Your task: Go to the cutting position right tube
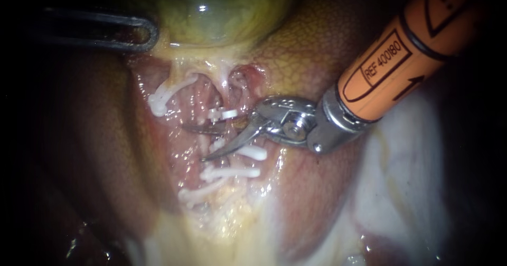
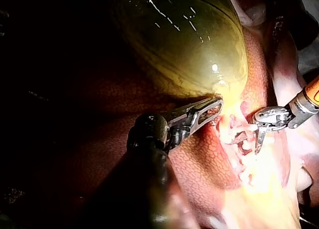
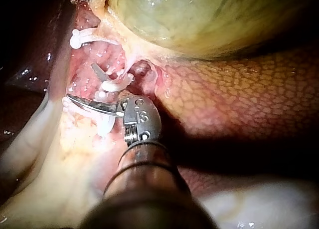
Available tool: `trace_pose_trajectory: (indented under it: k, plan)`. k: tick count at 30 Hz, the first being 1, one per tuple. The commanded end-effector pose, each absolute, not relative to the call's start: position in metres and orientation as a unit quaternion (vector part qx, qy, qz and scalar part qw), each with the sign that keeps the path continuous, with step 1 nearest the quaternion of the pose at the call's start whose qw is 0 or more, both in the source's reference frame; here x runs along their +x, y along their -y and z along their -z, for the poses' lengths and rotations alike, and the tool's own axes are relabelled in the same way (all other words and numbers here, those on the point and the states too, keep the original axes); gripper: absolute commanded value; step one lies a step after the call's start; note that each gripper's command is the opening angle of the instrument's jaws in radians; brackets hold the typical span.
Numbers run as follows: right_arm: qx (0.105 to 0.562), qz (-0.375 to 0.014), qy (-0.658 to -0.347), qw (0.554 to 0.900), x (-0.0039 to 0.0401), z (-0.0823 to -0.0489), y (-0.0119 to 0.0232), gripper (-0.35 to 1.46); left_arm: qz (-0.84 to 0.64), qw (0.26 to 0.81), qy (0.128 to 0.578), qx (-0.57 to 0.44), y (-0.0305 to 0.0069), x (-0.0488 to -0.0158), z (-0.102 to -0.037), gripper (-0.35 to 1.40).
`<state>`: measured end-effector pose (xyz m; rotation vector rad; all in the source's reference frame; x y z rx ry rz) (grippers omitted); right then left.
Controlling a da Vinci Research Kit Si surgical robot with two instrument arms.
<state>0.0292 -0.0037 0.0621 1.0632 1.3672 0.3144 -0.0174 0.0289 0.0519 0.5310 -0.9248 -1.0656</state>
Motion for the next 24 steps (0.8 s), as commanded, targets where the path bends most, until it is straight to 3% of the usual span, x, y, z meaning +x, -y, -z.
trace_pose_trajectory:
  k: [1, 6, 18, 24]
  plan:
    - [0.466, -0.137, -0.6, 0.636, 0.0292, -0.0619, 0.0037, 0.91, 0.484, 0.729, 0.42, 0.241, -0.0289, -0.0174, -0.0519, -0.35]
    - [0.468, -0.14, -0.608, 0.626, 0.0292, -0.061, 0.0036, 0.91, 0.484, 0.729, 0.42, 0.241, -0.0289, -0.0174, -0.052, -0.35]
    - [0.474, -0.136, -0.624, 0.607, 0.0292, -0.0549, 0.0025, 0.93, 0.484, 0.729, 0.42, 0.241, -0.0289, -0.0174, -0.052, -0.35]
    - [0.474, -0.133, -0.625, 0.606, 0.0292, -0.0543, 0.0025, 0.93, 0.484, 0.729, 0.42, 0.241, -0.0289, -0.0174, -0.052, -0.35]
